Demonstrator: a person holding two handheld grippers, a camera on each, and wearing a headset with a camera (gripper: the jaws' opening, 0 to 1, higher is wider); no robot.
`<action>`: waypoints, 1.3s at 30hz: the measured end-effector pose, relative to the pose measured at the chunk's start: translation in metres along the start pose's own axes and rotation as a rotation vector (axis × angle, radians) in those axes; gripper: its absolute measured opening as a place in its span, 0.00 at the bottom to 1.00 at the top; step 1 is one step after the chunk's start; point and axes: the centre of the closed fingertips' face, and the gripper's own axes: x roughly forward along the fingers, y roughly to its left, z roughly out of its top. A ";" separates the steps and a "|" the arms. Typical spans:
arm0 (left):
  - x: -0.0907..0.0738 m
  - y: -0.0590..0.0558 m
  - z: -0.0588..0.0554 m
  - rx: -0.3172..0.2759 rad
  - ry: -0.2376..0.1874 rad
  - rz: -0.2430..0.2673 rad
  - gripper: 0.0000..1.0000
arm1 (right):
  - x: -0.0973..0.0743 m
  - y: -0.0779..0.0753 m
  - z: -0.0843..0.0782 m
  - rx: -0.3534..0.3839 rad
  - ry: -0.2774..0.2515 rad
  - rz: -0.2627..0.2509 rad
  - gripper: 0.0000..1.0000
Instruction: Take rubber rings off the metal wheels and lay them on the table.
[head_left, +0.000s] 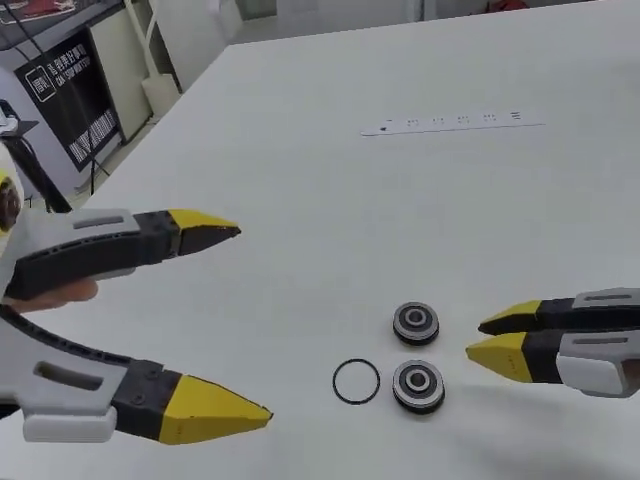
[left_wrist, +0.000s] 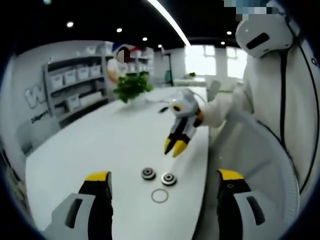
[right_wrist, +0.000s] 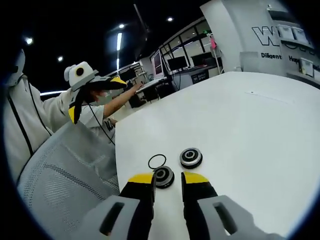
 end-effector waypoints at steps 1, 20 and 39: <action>0.002 -0.001 0.004 0.009 -0.007 -0.006 0.87 | 0.000 0.000 -0.001 0.002 0.002 -0.001 0.18; 0.056 -0.004 0.018 0.052 -0.030 -0.130 0.78 | 0.017 0.008 -0.021 -0.023 0.032 0.042 0.21; 0.107 -0.007 -0.025 0.011 0.029 -0.198 0.71 | 0.035 0.009 -0.035 -0.082 0.077 0.075 0.25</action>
